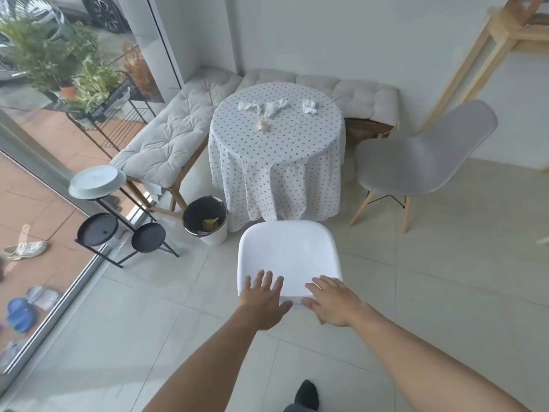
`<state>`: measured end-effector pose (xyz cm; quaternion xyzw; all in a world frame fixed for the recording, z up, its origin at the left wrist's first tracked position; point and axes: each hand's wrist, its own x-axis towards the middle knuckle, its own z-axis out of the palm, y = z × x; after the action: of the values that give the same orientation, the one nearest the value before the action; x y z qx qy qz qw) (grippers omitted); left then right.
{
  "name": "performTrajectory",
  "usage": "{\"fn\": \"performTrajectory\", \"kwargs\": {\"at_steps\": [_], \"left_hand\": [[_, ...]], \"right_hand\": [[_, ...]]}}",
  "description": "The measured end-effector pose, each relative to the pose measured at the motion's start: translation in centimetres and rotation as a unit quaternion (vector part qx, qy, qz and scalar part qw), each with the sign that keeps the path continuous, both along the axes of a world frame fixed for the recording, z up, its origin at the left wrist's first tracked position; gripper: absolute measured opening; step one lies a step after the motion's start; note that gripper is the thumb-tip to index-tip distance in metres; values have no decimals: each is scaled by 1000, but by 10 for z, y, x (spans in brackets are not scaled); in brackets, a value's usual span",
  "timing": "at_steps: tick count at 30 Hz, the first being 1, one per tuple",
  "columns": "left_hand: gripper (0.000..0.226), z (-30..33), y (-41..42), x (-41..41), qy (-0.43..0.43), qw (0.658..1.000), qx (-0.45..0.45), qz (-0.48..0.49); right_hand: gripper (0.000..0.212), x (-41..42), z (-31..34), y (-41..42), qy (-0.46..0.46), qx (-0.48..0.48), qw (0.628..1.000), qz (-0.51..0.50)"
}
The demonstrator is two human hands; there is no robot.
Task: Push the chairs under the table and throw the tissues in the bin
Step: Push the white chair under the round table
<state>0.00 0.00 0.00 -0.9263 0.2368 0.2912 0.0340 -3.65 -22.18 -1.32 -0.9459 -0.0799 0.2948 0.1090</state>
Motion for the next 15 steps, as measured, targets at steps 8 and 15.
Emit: {"fn": "performTrajectory", "kwargs": {"at_steps": [8, 15], "left_hand": [[60, -23, -10, -15, -47, 998, -22, -22], [58, -38, -12, -27, -129, 990, -54, -5]], "right_hand": [[57, -4, -20, -2, -28, 1, 998, 54], [51, -6, -36, 2, -128, -7, 990, 65]]}}
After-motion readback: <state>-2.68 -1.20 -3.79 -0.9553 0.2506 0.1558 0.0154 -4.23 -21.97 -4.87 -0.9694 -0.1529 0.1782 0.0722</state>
